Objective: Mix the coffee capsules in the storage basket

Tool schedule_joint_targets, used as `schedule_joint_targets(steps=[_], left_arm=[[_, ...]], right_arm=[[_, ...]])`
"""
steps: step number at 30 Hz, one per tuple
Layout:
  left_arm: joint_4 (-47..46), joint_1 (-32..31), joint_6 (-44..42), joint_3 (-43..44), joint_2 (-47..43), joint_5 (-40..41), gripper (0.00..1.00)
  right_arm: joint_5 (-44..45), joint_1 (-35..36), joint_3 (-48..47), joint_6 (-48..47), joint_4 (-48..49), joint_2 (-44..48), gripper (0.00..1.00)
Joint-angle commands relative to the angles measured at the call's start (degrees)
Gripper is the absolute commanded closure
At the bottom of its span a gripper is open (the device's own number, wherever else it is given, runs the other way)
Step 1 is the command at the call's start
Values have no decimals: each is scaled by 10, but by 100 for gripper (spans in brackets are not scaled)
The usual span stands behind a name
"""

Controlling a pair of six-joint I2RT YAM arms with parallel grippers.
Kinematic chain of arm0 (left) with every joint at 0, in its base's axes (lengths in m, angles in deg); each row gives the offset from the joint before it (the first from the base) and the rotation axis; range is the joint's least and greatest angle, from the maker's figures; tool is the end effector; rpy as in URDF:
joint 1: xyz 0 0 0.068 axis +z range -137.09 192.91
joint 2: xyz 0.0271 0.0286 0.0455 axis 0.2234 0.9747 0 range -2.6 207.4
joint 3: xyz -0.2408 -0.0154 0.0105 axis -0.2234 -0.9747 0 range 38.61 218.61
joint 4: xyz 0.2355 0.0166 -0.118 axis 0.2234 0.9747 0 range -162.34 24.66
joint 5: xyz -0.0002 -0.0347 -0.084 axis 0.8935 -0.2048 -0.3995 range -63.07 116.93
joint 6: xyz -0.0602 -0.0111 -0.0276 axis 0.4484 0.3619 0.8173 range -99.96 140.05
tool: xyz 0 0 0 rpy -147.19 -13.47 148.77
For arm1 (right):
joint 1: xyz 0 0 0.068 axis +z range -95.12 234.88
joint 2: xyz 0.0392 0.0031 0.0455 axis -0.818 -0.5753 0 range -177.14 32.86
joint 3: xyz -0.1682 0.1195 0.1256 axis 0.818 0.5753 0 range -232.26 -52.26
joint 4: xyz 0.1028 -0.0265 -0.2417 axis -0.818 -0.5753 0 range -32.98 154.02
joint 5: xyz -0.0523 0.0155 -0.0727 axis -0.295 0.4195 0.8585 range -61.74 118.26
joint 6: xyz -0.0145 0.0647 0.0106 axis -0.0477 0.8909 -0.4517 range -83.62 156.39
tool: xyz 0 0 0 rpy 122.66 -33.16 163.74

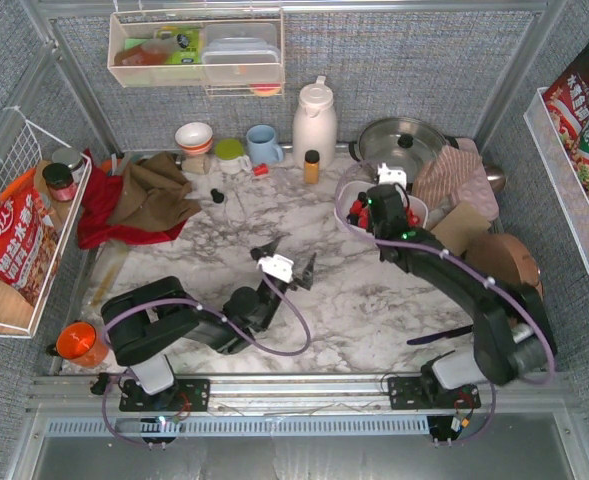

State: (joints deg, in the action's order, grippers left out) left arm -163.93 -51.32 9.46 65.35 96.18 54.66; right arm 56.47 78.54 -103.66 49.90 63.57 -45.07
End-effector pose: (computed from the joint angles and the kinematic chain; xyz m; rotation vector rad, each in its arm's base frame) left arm 0.1543 -0.2622 0.1659 0.4005 1.2226 -0.5085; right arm 0.3105 0.1084 0.2279 0.1273 1.9790 -0.0840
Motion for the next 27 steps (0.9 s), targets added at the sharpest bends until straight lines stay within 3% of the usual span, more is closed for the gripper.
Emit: schedule_joint_targets(steps=[1,6,12,16,23,27], left_arm=[[-132,7,47,-32,-27,206,1],[-131,28,75,-64,-50,230,1],[-131,49,88,-67,-46,242,1],[-130,60,101,-65,-40,241,1],[-124,79,137,-57,-36,218,1],[-109,92,161,-54,-37,204,1]], right_arm=[[21,-43,-46,-26,90,-97,81],[-42,-73,-127,-17,101,-202,76],[-142,-83,-156,11,142,-263,69],[-201,-83,-168,43,118,-275,67],[-225,-87,-159,67,76,-250,43],[-225,-89,-161,63,37,-225,36]])
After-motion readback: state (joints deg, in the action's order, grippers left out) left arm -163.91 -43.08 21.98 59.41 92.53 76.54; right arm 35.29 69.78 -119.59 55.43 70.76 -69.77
